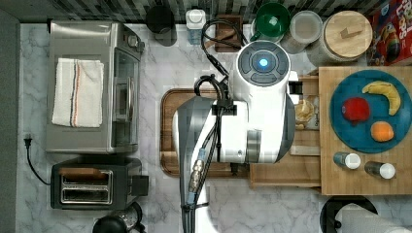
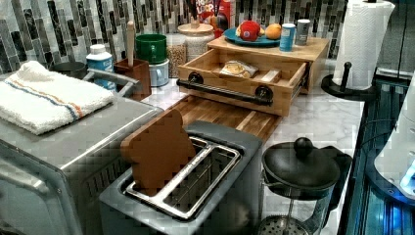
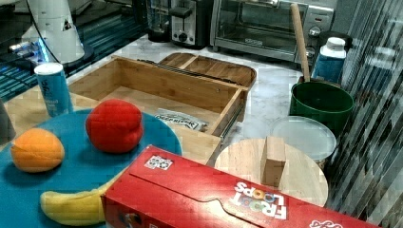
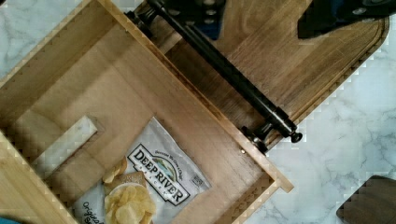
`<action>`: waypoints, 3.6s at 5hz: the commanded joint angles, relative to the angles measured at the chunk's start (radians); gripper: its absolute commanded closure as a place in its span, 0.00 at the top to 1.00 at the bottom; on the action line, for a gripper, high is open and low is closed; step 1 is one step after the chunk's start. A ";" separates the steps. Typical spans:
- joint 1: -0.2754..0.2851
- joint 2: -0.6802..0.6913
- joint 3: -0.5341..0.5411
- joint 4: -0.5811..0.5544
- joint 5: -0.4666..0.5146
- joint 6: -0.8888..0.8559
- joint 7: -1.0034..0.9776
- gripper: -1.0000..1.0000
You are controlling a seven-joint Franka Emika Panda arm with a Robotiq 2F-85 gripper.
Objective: Close the drawer.
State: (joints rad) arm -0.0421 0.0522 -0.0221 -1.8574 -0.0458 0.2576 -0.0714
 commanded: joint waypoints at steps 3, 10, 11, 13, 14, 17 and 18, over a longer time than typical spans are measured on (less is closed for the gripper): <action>-0.016 -0.024 0.026 -0.052 0.055 0.049 -0.097 1.00; 0.030 0.002 0.147 -0.356 0.158 0.390 -0.431 0.00; 0.025 0.030 0.165 -0.384 0.128 0.443 -0.441 0.00; 0.002 0.082 0.146 -0.437 0.036 0.535 -0.535 0.00; -0.026 0.098 0.132 -0.458 0.000 0.584 -0.633 0.00; -0.152 0.084 0.085 -0.423 -0.027 0.553 -0.888 0.00; -0.205 0.099 0.074 -0.373 -0.032 0.544 -0.978 0.00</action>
State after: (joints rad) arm -0.1995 0.1864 0.0986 -2.3184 -0.0844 0.8003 -0.9395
